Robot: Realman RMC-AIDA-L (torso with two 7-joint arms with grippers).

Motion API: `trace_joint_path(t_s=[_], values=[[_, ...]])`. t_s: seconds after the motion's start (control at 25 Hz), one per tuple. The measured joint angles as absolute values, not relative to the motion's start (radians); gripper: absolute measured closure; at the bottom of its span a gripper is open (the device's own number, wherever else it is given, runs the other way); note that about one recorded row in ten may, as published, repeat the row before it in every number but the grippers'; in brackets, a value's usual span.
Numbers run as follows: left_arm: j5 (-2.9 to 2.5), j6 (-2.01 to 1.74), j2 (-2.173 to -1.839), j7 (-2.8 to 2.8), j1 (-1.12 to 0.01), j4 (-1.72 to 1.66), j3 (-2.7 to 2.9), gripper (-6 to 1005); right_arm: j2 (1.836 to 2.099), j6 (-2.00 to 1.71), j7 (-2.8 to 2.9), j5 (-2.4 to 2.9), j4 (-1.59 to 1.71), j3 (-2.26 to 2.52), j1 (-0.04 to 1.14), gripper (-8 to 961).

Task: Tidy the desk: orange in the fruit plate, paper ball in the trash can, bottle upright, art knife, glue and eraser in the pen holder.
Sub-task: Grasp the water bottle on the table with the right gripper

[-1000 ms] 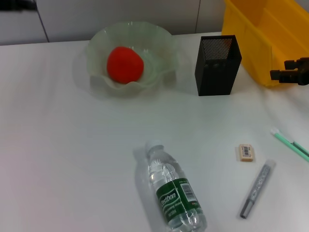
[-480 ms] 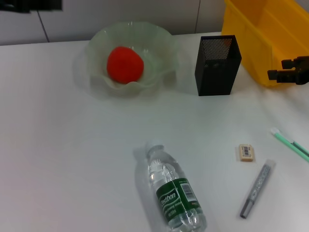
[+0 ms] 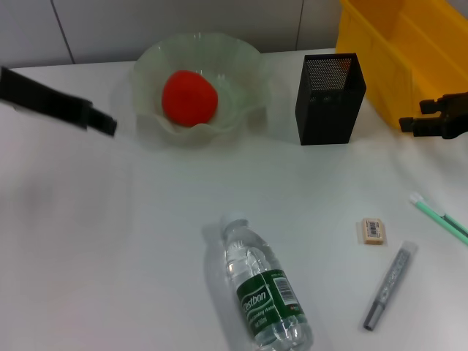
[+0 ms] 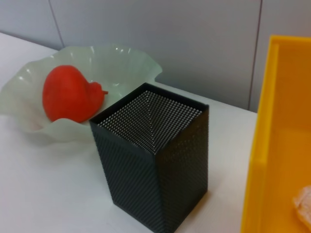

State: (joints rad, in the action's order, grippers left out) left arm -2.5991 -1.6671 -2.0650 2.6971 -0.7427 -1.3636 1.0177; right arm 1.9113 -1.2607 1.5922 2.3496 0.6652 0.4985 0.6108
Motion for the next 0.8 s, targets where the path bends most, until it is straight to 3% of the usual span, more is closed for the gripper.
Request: trace_joint_path(t_s=[0.8], values=[[-2.588,-1.681,-2.08,2.878,-0.871,-1.06,1.113,530,1.901,-1.221,1.56,2.355,0.64,0.598,0.622,336]])
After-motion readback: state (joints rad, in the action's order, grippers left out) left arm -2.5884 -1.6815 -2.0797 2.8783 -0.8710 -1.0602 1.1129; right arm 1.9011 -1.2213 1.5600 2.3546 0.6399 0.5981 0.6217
